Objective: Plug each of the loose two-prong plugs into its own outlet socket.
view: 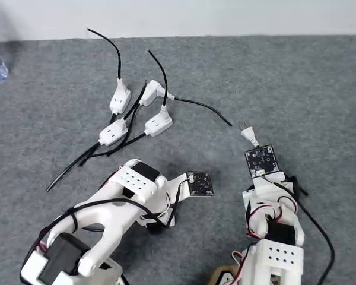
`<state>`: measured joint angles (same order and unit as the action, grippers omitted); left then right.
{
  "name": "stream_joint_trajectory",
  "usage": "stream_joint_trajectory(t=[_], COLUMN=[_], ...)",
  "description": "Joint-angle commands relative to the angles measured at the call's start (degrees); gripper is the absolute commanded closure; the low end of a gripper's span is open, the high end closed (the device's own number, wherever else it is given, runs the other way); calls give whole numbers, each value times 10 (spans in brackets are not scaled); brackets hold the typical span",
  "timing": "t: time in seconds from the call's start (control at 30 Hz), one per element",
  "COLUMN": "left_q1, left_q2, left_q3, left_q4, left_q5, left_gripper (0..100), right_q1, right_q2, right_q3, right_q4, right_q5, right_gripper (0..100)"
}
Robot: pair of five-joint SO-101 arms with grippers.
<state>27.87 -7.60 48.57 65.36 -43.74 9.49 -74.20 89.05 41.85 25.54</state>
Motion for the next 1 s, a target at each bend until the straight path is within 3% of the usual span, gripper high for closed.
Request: stream_joint_trajectory(t=[0.0,0.23,0.57,0.8,0.9,0.97], left_q1=[-6,-8,-88,-85,-76,-59], left_q2=[-2,-2,-1,-5,-8,-24], left_q3=[-15,-29,-126,-124,-132,-141], left_q4=[-4,-18,30,31,56,76], left_q5=[-5,-5,-27,-25,6,69], left_gripper=[765,765,765,766,767,767], right_q1=[-4,-4,-4,-4,-4,-4], right_q2=[-4,-4,-4,-4,-4,-4], right_q3=[-13,-13,-13,-13,-13,-14], right_q4=[15,15,15,15,15,15], right_q5=[5,5,5,5,5,5], right_gripper=[697,697,697,697,697,697])
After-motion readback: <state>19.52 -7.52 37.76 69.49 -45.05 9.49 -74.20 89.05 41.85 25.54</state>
